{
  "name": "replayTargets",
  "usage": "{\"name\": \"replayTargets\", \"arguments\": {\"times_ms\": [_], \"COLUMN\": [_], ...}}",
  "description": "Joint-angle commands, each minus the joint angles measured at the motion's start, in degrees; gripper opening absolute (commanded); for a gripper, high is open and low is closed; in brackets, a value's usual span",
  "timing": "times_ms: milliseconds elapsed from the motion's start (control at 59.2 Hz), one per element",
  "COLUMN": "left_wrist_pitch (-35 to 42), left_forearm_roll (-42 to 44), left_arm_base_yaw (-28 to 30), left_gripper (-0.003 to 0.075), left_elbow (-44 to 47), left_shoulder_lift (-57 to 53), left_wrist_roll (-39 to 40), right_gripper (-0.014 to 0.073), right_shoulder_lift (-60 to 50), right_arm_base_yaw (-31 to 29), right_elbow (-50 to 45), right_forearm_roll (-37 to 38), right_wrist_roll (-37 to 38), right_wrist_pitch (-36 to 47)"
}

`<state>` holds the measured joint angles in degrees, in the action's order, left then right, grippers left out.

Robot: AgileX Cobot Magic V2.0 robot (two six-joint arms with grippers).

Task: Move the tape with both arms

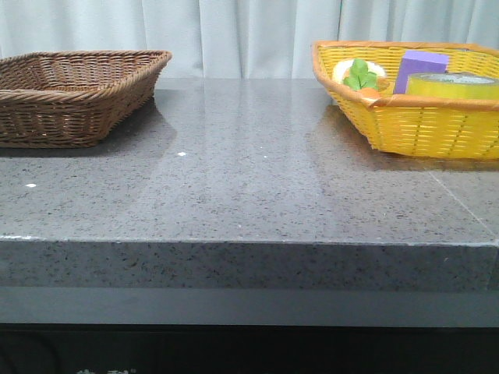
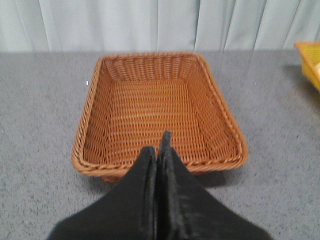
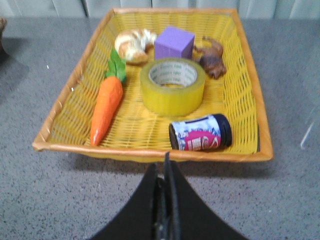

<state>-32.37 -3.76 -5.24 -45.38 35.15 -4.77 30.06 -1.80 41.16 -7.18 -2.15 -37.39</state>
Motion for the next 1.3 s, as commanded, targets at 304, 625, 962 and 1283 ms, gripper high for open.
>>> {"name": "replayTargets", "arguments": {"times_ms": [304, 625, 962, 1283], "left_wrist_pitch": [6.42, 7.70, 9.49, 9.63], "left_forearm_roll": [0.01, 0.01, -4.23, -3.97], "left_arm_base_yaw": [-0.02, -0.02, -6.45, -23.84], "left_gripper": [-0.0004, 0.0550, 0.0491, 0.0491], "left_elbow": [-0.92, -0.92, -0.92, -0.92], "left_shoulder_lift": [7.03, 7.13, 7.13, 7.13], "left_wrist_roll": [0.41, 0.41, -1.89, -4.57], "right_gripper": [-0.0028, 0.0545, 0.0507, 0.0507], "right_shoulder_lift": [8.14, 9.16, 13.75, 30.61], "right_arm_base_yaw": [-0.36, -0.36, -0.49, -2.64], "right_elbow": [1.87, 1.87, 7.69, 24.59], "right_forearm_roll": [0.46, 0.41, 0.08, 0.00], "right_wrist_roll": [-0.32, -0.32, 1.23, 2.15], "right_wrist_pitch": [2.64, 2.53, 1.23, -5.95]}}
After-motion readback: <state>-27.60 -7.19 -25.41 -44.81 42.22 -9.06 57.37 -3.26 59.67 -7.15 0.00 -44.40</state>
